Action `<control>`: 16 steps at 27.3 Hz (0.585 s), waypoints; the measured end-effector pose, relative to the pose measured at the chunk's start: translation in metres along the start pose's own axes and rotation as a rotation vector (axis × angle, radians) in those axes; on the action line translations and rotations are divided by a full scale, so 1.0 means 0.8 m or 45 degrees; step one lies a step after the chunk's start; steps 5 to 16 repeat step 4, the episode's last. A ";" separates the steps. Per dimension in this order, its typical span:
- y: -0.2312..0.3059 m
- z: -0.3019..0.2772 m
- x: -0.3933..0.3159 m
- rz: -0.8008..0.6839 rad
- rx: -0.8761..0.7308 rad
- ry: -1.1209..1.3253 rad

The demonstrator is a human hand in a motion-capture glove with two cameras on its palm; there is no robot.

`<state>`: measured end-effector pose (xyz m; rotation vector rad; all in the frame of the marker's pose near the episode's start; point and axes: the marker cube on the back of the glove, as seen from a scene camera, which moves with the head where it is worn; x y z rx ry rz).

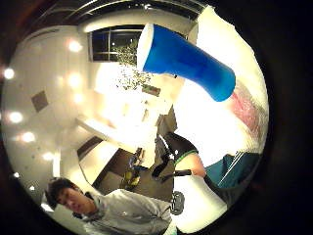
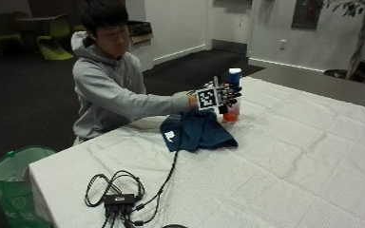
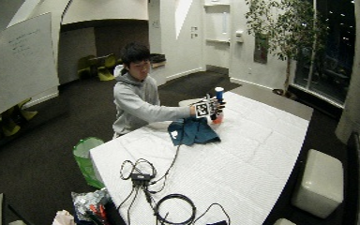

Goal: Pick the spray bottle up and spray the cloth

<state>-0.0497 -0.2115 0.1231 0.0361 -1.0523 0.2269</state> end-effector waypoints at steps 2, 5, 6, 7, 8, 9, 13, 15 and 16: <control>0.012 -0.008 -0.007 -0.006 -0.034 0.000; 0.014 -0.012 -0.009 -0.011 -0.009 0.014; 0.014 -0.012 -0.009 -0.011 -0.009 0.014; 0.014 -0.012 -0.009 -0.011 -0.009 0.014; 0.014 -0.012 -0.009 -0.011 -0.009 0.014; 0.014 -0.012 -0.009 -0.011 -0.009 0.014; 0.014 -0.012 -0.009 -0.011 -0.009 0.014; 0.014 -0.012 -0.009 -0.011 -0.009 0.014; 0.014 -0.012 -0.009 -0.011 -0.009 0.014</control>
